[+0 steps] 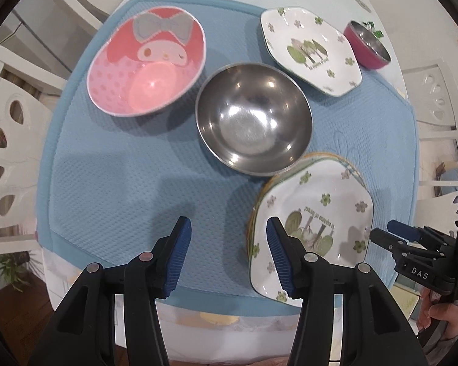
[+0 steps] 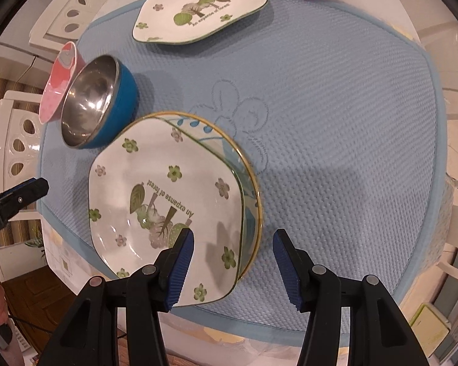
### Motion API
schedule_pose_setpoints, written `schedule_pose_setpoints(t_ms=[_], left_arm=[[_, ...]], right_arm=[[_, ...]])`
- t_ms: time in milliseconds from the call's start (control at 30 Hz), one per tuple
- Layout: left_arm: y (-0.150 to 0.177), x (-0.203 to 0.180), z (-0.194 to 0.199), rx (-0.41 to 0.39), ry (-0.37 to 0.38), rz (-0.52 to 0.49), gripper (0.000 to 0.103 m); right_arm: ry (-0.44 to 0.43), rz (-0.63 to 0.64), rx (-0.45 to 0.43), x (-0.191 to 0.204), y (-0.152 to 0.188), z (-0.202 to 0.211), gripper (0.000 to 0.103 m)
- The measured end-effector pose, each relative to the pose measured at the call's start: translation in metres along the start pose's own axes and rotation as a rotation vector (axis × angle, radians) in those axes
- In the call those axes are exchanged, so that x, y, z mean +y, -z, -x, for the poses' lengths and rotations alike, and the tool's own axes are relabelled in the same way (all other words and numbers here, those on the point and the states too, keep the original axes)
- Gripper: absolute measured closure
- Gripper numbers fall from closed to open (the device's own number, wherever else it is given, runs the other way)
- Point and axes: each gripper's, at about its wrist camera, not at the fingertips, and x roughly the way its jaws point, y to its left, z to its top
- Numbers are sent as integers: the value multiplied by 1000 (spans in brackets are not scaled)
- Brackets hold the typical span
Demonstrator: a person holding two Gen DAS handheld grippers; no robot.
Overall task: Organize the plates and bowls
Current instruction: 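Lift the right tool away from the stacked plates, then move the right tool to the loose hexagonal tree plate beside the pink bowl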
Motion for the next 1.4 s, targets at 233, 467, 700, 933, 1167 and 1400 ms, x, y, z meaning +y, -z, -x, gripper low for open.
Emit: schedule_pose_setpoints(t_ms=[233,467,700,933,1167,1400], left_arm=[[-25,0,14,-21,9,-2,54],[-73,-8,46,-87,14,-38,48],[-152,-17,70,-182,46,-14,39],[-203,-27,28,-122,73,13,39],[-222,-42,-39,-7,92,2,39],[-234,-58,-86,60,131,-39,39]], right_arm=[[-10,23,-50,9,-19,21,51],[-78,21,-149,16,-55,67,48],[-212,-159,-257,-6,-122,99,33],[-256,-245,-245,-6,-165,68,33],[-311,-310,-211,-28,-182,17,33],[-228,-182,-235,-26,-214,-14,30]])
